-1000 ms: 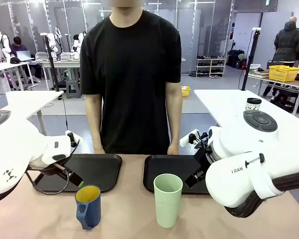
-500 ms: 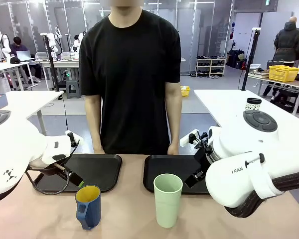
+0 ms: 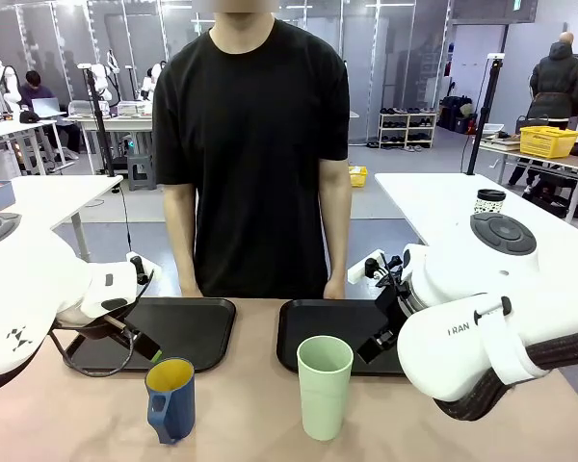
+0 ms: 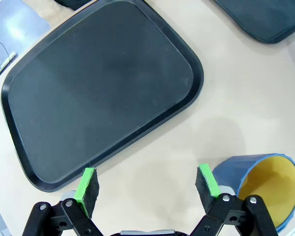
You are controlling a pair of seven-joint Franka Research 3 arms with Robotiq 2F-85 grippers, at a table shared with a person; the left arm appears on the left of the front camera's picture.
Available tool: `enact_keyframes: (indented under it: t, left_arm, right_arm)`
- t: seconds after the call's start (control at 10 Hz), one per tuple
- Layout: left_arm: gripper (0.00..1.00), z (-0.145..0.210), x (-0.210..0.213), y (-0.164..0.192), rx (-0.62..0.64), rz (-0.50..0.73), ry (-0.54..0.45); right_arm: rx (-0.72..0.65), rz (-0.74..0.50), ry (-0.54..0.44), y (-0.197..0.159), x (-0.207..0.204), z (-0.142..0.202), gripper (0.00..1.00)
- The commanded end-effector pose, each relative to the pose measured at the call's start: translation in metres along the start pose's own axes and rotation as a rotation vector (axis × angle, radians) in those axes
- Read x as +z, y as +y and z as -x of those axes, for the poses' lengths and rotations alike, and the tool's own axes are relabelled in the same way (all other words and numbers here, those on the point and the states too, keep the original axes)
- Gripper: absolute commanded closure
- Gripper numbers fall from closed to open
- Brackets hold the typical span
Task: Sort and store the cups by type.
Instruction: Pick up the Reusable plastic cup.
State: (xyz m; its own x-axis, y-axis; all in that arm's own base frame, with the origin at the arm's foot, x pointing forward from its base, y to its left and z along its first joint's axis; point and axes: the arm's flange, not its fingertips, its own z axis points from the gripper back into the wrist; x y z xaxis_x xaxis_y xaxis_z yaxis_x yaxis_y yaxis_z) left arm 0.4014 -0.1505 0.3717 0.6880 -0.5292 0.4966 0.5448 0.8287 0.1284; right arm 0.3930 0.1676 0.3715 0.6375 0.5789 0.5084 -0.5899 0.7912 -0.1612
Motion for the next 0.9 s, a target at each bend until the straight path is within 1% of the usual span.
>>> enact_keyframes:
  t: [0.0, 0.5, 0.6, 0.7, 0.8]
  left_arm:
    - [0.00, 0.000, 0.000, 0.000, 0.001, 0.000, 0.000]
    - [0.00, 0.000, 0.000, 0.000, 0.000, 0.000, 0.000]
    - [0.00, -0.005, 0.011, -0.002, -0.027, -0.005, -0.029]
    - [0.00, -0.016, 0.037, -0.008, -0.046, -0.015, -0.070]
    - [0.00, -0.027, 0.067, -0.015, -0.060, -0.030, -0.110]
  right_arm:
    - [-0.003, -0.001, 0.000, 0.000, 0.000, 0.000, 0.00]
    - [0.000, 0.000, 0.000, 0.000, 0.000, 0.000, 0.00]
    - [-0.009, -0.030, -0.031, -0.001, 0.011, -0.006, 0.00]
    - [-0.022, -0.014, -0.049, -0.002, 0.041, -0.018, 0.00]
    - [-0.041, 0.044, -0.085, -0.001, 0.074, -0.030, 0.00]
